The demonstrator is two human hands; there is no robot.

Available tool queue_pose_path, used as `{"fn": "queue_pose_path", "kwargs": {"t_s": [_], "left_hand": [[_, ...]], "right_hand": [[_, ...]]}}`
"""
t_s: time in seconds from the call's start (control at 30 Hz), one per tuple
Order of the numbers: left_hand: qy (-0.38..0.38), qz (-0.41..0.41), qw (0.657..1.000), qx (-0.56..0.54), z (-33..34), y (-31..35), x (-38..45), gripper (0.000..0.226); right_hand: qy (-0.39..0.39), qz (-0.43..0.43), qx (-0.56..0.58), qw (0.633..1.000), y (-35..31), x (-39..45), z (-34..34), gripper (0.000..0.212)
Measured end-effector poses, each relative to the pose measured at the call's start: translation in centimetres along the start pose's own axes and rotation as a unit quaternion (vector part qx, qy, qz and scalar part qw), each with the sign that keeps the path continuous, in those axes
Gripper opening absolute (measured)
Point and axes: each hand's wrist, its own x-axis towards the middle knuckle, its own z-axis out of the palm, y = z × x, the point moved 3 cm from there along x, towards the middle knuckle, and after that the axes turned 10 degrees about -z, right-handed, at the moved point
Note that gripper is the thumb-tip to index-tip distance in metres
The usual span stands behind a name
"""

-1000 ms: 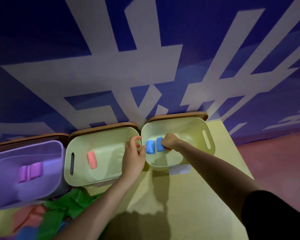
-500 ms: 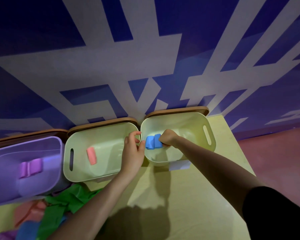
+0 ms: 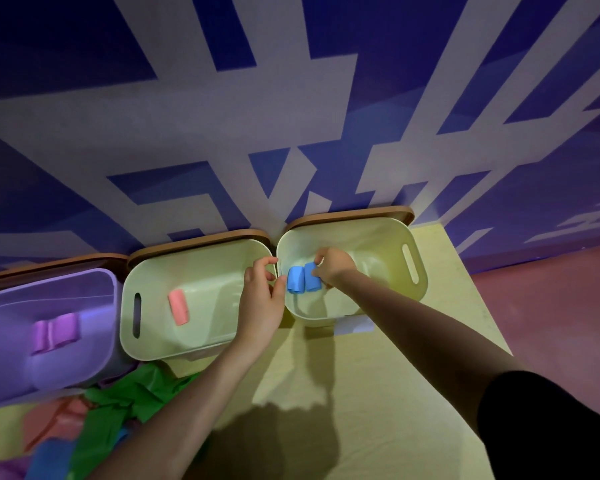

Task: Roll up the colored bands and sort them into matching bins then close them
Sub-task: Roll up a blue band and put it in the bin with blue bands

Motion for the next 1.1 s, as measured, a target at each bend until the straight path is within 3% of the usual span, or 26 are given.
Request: {"fn": "queue_pose_path", "kwargs": {"t_s": [0.23,0.43,0.57,0.9,1.0,1.1], "left_hand": [[0.005,0.011,1.0,0.01,0.1,0.0,-0.1,0.03],[0.007,0.01,1.0,0.007,-0.1,0.3,-0.2,0.031],[0.007,0.009,1.0,0.006,-0.1,0.4,-0.3,0.031],[0.011,0.01,1.0,0.006,-0.1,0.3,-0.2,0.03],[0.01,0.01,1.0,0.004,0.0,0.2,-0.2,0.03],[0.011,0.012,1.0,0.007,0.0,0.2,-0.2,0.031]], "right_hand": [[0.013,0.015,-0.044,0.999,0.4,-0.2,0.4,0.023],[0.01,0.026,-0.029,0.999,0.3,-0.6,0.0,0.015],[0.006,0.038,0.001,0.999,0.6,-0.6,-0.2,0.024],[-0.001,0.063,0.001,0.998,0.7,-0.8,-0.5,0.023],[-0.01,0.045,0.01,0.999,0.7,-0.3,0.1,0.013],[0.003,0.037,0.029,0.999,1.1,0.1,0.5,0.023]]}}
